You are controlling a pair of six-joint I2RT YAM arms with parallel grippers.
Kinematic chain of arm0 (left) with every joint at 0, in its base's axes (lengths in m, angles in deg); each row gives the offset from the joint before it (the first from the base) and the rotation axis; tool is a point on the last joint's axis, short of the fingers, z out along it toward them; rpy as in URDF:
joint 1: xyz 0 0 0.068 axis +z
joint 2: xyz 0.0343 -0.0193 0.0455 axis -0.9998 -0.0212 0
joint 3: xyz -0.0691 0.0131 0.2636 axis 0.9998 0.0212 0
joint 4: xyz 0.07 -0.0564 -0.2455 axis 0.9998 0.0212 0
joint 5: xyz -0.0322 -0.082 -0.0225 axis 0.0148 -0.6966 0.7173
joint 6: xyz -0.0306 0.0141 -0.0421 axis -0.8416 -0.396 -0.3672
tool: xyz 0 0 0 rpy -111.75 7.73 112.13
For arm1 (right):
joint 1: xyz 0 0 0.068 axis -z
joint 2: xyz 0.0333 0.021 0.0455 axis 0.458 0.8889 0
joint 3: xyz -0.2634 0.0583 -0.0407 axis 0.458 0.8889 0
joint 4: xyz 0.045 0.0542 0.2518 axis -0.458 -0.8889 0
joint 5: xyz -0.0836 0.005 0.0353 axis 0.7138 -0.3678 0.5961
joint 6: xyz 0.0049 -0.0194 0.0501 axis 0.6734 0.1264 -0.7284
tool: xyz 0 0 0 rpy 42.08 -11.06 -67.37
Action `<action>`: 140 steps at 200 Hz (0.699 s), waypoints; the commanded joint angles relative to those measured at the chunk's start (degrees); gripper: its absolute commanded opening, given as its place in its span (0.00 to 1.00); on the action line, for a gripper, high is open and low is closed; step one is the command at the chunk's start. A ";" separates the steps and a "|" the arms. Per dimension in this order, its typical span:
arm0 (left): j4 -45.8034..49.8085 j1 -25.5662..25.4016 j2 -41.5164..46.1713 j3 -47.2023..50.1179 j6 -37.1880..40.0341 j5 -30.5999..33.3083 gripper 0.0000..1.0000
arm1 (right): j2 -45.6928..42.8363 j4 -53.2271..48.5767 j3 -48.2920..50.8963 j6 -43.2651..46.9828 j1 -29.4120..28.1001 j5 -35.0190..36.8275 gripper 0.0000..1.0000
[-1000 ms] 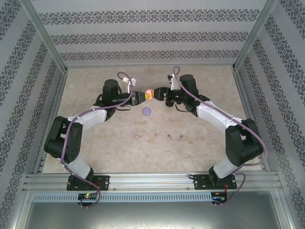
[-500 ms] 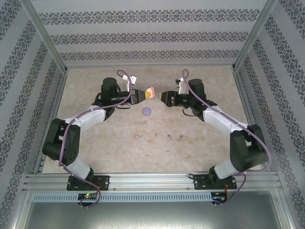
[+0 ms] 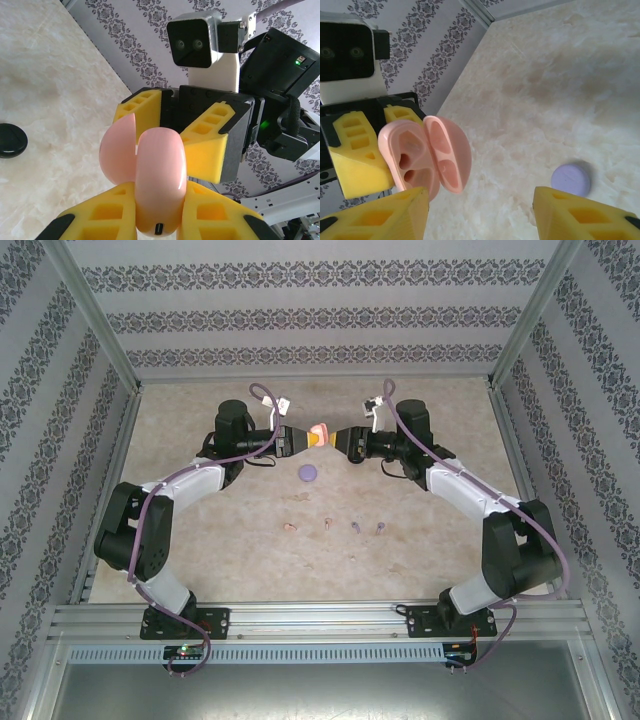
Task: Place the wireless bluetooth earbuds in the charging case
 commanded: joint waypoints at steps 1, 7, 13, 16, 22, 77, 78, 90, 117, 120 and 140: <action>-3.21 0.00 -0.49 -1.93 -0.41 -1.63 0.00 | 1.28 2.66 -2.30 -0.10 -0.30 -1.45 0.56; -3.24 0.03 -0.41 -1.92 -0.41 -1.60 0.00 | 1.58 2.70 -2.40 -0.26 -0.48 -1.38 0.56; -3.29 0.01 -0.46 -1.96 -0.47 -1.58 0.00 | 1.77 2.76 -2.57 -0.23 -0.51 -1.40 0.56; -3.31 -0.01 -0.43 -2.01 -0.47 -1.51 0.00 | 1.85 2.75 -2.65 -0.31 -0.66 -1.43 0.55; -3.21 -0.01 -0.47 -1.93 -0.40 -1.54 0.00 | 2.08 2.71 -2.73 -0.33 -0.80 -1.47 0.55; -3.03 -0.01 -0.50 -2.28 -0.34 -1.32 0.00 | 4.06 2.49 -3.55 -0.53 -1.70 -1.09 0.53; -3.07 0.03 -0.50 -2.32 -0.37 -1.33 0.00 | 4.11 2.51 -3.56 -0.58 -1.74 -1.11 0.53; -3.03 0.05 -0.49 -2.31 -0.32 -1.32 0.00 | 4.42 2.38 -3.72 -0.57 -1.78 -1.10 0.52; -3.36 0.01 -0.58 -2.40 -0.41 -1.41 0.00 | 4.94 1.93 -3.92 -0.54 -1.78 -0.09 0.48; -3.38 0.04 -0.60 -2.32 -0.48 -1.41 0.00 | 5.02 1.91 -3.98 -0.54 -1.82 0.04 0.47; -3.21 -0.08 -0.58 -2.23 -0.43 -1.53 0.00 | 5.39 2.35 -4.24 -1.10 -1.70 0.66 0.43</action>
